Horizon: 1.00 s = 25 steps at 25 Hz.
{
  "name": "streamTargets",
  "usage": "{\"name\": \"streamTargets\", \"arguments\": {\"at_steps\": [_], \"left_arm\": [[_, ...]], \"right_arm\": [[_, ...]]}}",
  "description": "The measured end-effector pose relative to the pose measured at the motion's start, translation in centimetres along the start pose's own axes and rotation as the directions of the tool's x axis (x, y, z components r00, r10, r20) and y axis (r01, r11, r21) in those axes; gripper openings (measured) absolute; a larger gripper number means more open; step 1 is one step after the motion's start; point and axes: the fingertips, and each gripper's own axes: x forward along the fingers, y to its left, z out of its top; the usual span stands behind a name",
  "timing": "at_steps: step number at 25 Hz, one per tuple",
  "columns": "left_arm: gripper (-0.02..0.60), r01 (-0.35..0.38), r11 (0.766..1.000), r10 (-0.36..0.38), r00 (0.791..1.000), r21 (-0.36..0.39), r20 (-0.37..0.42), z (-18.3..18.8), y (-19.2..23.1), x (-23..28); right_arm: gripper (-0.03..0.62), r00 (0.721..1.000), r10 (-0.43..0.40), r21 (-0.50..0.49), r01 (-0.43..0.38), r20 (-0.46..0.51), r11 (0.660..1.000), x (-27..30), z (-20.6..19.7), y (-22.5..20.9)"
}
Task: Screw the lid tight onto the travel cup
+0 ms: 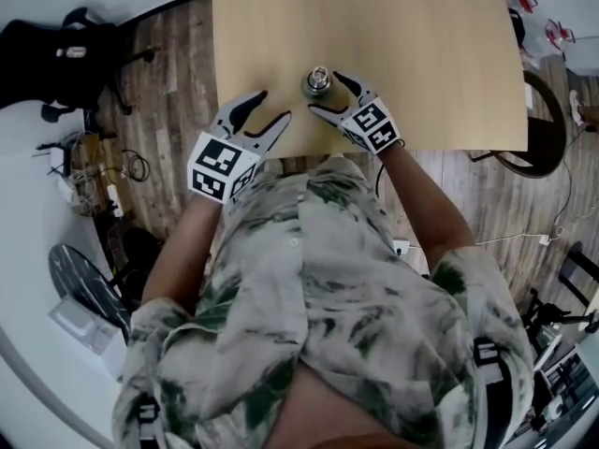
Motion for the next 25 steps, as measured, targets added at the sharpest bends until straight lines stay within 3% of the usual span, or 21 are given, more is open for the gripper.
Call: {"name": "streamTargets", "arguments": {"at_steps": [14, 25], "left_arm": [[0.219, -0.071, 0.997, 0.07, 0.997, -0.03, -0.035, -0.4, 1.3, 0.1], [0.219, -0.077, 0.997, 0.075, 0.995, -0.031, -0.06, -0.9, 2.0, 0.5]], "right_arm": [[0.405, 0.997, 0.074, -0.057, -0.072, 0.018, 0.996, 4.2, -0.5, -0.4], [0.405, 0.994, 0.109, -0.088, -0.106, 0.024, 0.99, 5.8, -0.8, -0.3]]}}
